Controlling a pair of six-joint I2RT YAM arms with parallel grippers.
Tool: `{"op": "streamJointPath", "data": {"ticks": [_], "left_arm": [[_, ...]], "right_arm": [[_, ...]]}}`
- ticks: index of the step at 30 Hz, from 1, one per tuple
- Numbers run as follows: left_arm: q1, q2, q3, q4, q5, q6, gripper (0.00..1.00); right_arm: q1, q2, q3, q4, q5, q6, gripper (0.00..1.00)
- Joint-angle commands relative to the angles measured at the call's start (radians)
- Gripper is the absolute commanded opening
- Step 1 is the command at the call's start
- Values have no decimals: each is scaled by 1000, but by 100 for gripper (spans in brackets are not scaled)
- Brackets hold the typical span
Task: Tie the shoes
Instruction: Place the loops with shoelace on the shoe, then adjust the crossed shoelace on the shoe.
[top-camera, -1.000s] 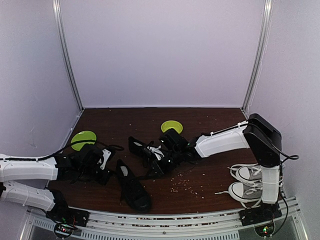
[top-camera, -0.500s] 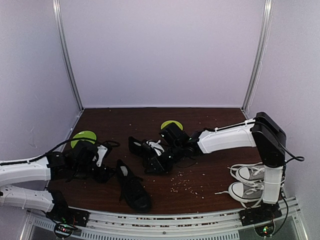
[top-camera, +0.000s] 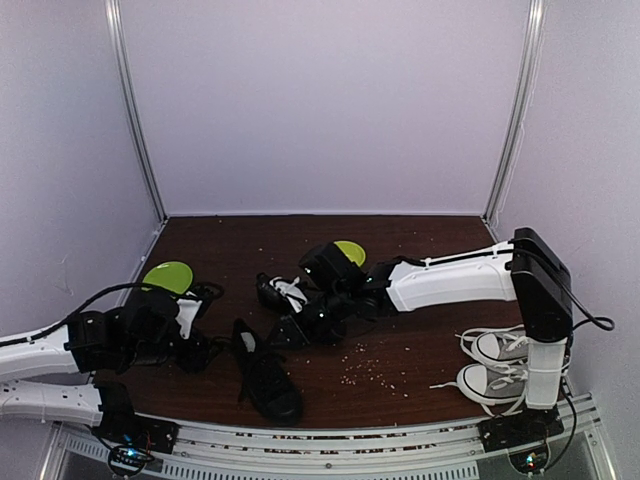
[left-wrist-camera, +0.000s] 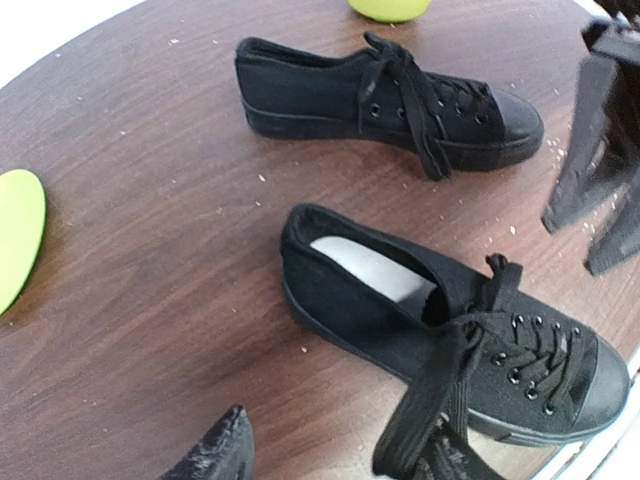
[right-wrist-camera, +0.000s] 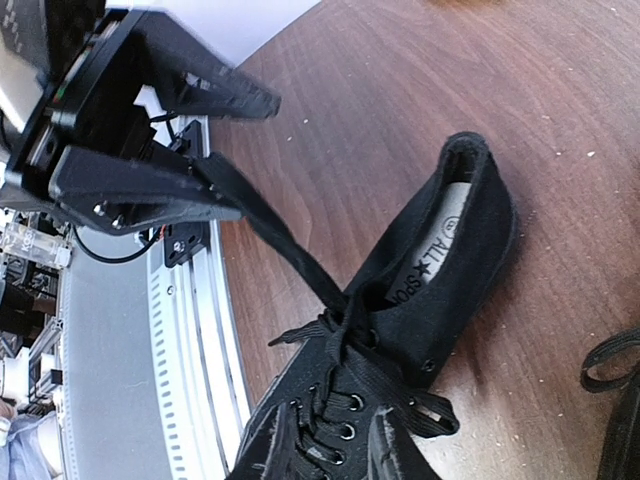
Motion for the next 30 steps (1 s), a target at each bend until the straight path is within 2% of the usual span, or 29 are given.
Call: {"op": "streamJointPath", "data": {"ticks": [1,7,12,14,15,21,23,24,27,28,30], "left_arm": [[-34,9,1,-10,68,-32,52],[-124,48,-53,-47,172,-203,54],[-156,64,-65,-144,115,-289,60],[-157,59,-50,-185,81,-322,74],[-160,56,-41,-210,60,-339,76],[-249,49,-6,-239,-33,-378,77],[-307,80,-4,-156,-47,-334,71],[-332,101,2,-111,-62,-314,64],[-347,182,16,-7,-116,-275,27],[-346,212,21,-1,-139,-264,19],[-346,264,32,-4,-177,-242,18]], "right_arm": [[-10,-22,-15,11,40,6,27],[-37,-24,-33,26,38,35,30],[-42,-39,-48,43,39,57,31],[-38,-47,-60,45,47,62,31],[-34,-52,-68,49,54,64,31],[-34,-84,-117,82,61,81,28],[-32,-92,-125,87,65,83,27],[-32,-98,-128,93,68,84,26],[-33,-101,-126,99,67,89,26],[-33,-100,-125,102,64,90,26],[-32,-103,-129,108,62,92,25]]}}
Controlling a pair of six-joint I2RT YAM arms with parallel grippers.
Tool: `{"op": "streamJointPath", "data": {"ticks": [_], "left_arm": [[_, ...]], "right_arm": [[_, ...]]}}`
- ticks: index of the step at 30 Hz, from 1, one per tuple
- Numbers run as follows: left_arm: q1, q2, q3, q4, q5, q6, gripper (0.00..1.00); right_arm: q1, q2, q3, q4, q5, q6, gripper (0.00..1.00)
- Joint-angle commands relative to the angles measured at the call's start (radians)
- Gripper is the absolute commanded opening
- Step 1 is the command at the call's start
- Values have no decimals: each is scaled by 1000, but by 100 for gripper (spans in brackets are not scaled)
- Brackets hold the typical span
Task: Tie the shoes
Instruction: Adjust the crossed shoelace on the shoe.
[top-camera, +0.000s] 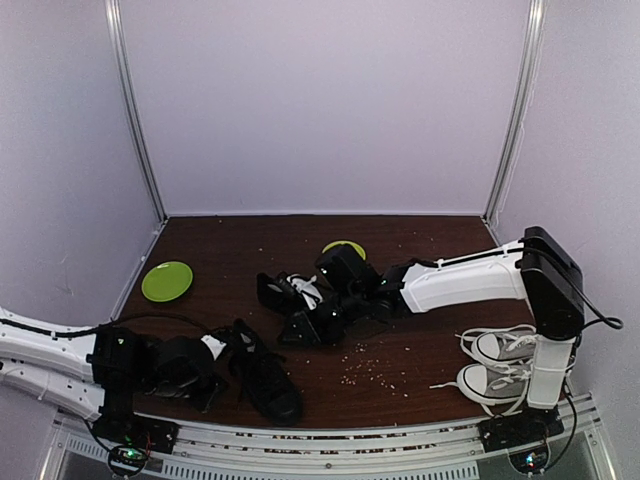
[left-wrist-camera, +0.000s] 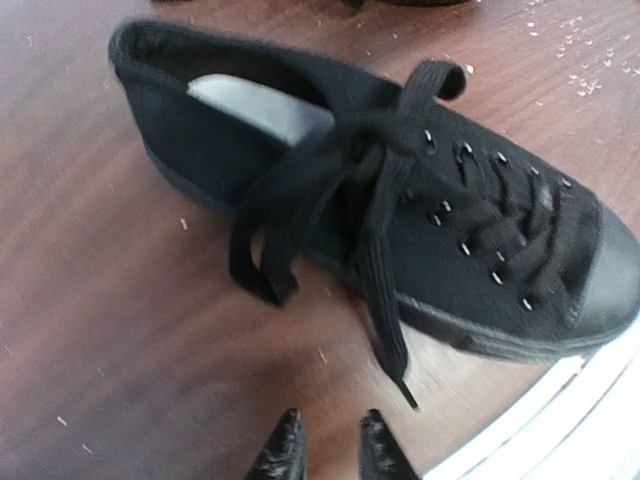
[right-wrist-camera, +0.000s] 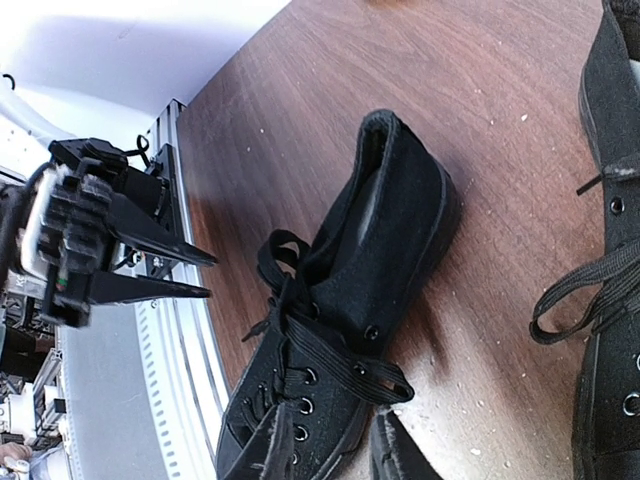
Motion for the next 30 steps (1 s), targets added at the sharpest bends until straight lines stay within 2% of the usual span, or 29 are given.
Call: {"op": "streamJointPath", "data": {"ticks": [1,7,11,14,17,24,29,30], "left_arm": [[-3,88,40,105,-109,70,19],[-2,141,38,244,-143,199,24],[14,166,28,261,-141,215,29],[21,188,23,309,-88,247,32],[26,226,30,317,-88,246,32],[50,256,42,311,-121,275,22],[50,238,42,340,-67,316,0],[50,227,37,348,-53,323,0]], "right_arm": [[4,-43,-13,40,16,11,25],[5,-44,-24,55,10,17,25],[4,-42,-24,57,4,14,25],[4,-32,-17,56,-2,14,25],[4,-26,-14,55,-5,15,25],[5,-27,-16,52,-16,14,25],[5,-26,-21,52,-18,14,24],[4,-25,-20,53,-18,14,24]]}}
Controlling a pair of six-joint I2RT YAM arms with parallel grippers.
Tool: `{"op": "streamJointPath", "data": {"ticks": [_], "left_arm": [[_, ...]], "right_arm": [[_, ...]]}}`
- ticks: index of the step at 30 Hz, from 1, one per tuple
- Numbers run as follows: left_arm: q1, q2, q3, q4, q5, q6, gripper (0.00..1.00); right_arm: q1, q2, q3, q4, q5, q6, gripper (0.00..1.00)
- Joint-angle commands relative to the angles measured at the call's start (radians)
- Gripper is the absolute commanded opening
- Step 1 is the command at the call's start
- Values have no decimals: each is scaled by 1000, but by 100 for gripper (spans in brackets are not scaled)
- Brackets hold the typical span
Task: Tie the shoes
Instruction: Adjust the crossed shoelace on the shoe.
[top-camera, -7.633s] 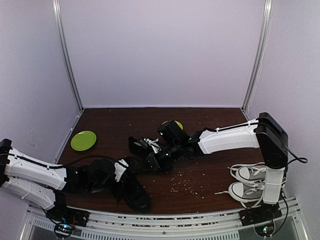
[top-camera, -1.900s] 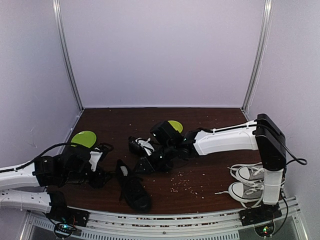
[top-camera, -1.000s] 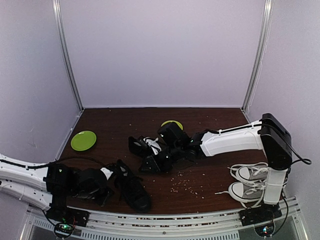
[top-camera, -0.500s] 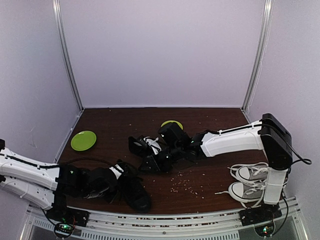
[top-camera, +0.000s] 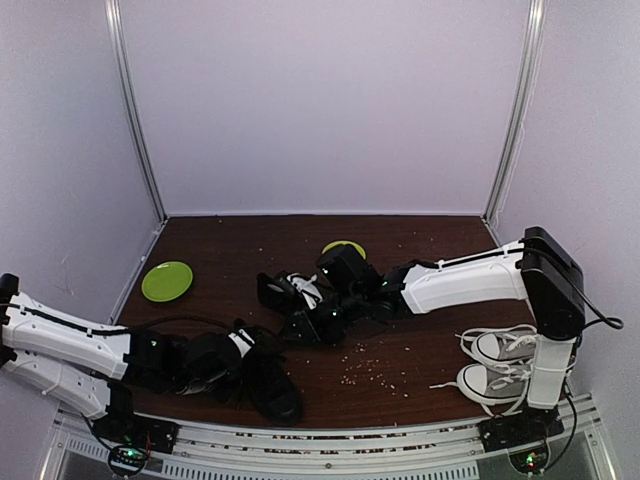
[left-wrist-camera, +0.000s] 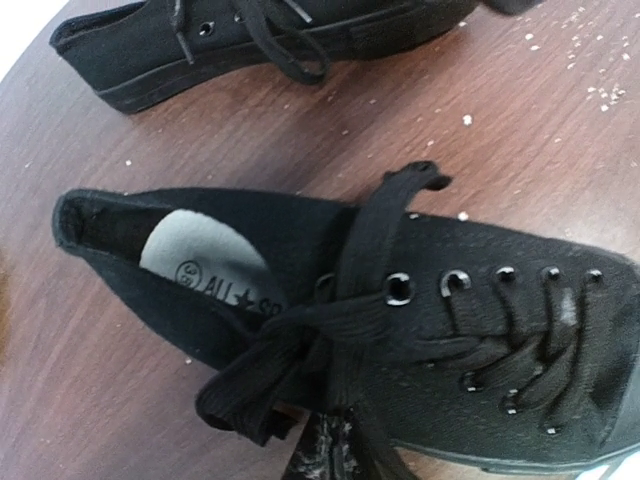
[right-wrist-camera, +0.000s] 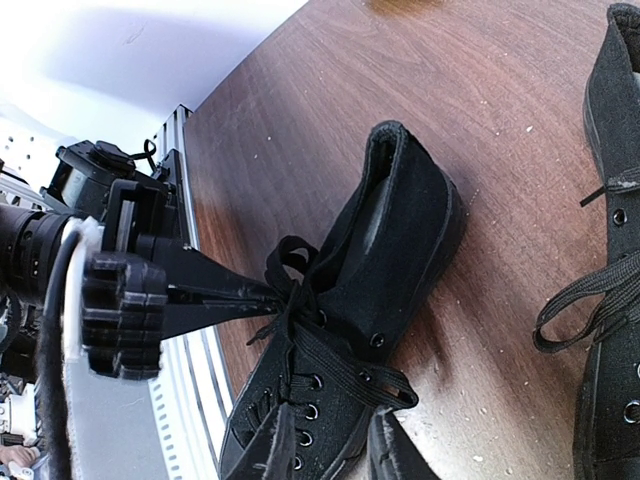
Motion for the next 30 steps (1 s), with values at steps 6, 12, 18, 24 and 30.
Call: {"op": "streamJointPath", "data": {"ticks": [6,12,18,24,30], "left_arm": [[4,-140,-34,23,76,16,0],[3,-237,-73,16,218,-34,0],[-5,-168,-45,-22,282,-101,0],[7,-194,-12,-82,63,-88,22],[43,-180,-26,18,143,-27,35]], "right_arm": [[4,-18,-4,11,-16,6,24],[4,2,2,3,-36,6,24],[3,5,-8,6,-47,18,25],[3,5,-14,11,-51,18,25],[4,8,-21,21,-51,22,25]]}}
